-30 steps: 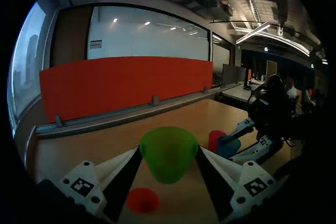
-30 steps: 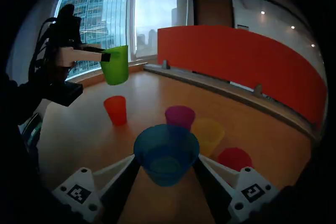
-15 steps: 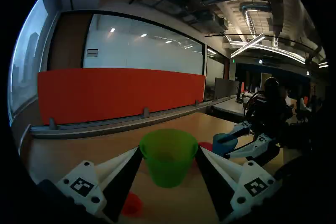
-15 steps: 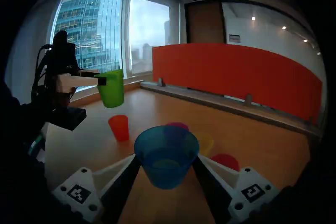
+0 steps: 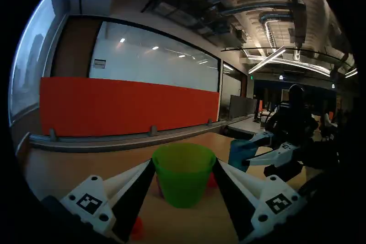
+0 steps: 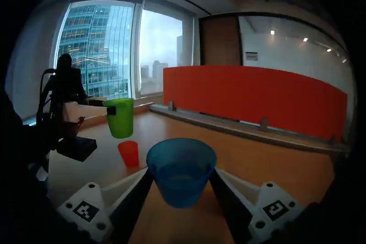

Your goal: Pour water

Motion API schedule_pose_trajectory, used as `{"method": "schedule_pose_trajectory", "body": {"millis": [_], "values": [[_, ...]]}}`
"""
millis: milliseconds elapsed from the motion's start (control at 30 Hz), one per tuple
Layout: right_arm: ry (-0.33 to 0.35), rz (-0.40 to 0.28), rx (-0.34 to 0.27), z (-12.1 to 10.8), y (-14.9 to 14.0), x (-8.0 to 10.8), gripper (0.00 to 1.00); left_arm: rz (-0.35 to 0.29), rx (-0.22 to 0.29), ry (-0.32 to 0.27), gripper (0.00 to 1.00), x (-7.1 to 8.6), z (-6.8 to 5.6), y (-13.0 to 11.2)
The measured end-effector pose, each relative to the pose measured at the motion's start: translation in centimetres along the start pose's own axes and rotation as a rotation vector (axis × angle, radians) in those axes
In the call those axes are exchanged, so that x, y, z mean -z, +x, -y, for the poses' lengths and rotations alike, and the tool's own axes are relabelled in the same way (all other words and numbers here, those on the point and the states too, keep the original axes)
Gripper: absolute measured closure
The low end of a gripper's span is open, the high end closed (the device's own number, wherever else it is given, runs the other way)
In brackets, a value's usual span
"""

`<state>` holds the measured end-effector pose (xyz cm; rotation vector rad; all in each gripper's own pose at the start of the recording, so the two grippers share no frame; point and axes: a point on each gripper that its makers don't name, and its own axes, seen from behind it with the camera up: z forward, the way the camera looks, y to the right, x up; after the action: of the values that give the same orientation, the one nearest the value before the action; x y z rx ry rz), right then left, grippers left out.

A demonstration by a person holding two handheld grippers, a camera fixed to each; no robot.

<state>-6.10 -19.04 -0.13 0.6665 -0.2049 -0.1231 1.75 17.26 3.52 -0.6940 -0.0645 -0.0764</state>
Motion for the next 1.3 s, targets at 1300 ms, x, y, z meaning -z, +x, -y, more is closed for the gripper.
{"method": "schedule_pose_trajectory", "body": {"millis": [1300], "values": [[0.007,-0.103,0.128,0.4,5.3,1.1,0.13,0.021,-0.067,-0.065,0.12,0.0,-3.4,-1.6]]}}
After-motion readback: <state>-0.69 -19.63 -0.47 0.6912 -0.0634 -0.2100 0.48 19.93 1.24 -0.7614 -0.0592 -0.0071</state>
